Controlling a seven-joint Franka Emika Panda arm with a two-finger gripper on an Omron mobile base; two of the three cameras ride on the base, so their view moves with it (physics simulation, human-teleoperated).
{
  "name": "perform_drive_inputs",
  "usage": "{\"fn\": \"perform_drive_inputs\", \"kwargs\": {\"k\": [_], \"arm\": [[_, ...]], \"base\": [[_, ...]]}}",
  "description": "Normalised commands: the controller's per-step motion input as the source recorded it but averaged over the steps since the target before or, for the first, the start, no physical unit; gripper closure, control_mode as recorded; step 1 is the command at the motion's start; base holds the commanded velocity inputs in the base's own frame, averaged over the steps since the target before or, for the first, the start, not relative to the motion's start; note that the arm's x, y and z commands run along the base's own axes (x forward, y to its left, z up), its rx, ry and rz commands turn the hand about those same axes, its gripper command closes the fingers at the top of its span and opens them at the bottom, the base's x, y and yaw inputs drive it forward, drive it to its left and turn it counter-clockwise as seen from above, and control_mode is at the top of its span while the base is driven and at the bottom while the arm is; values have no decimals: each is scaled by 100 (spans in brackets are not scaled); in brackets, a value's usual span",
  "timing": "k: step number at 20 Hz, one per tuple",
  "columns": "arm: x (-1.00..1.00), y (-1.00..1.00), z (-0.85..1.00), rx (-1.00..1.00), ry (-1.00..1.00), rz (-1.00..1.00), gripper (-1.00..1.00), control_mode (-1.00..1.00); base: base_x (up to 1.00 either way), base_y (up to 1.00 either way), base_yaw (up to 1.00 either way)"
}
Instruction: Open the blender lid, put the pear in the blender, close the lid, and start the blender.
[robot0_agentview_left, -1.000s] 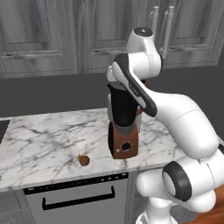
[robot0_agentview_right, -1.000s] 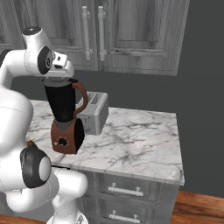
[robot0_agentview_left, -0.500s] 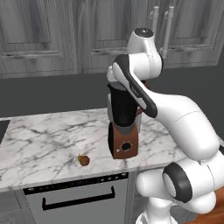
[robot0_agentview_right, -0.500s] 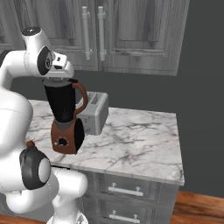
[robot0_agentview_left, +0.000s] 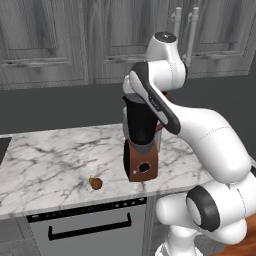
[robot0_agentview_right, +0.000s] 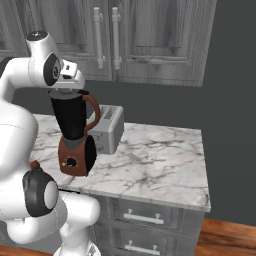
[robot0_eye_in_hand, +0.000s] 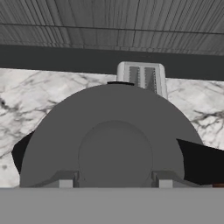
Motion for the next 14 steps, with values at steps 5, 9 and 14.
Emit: {"fn": "perform_drive_inputs", "kwargs": {"k": [5,9,14], "arm": [[0,0,2,1,0,0,100,-100],[0,0,63,0,-2,0,100,-100],[0,0,59,-1,0,0,100,-100]], "base": [[0,0,0],[0,0,0],[0,0,0]]}}
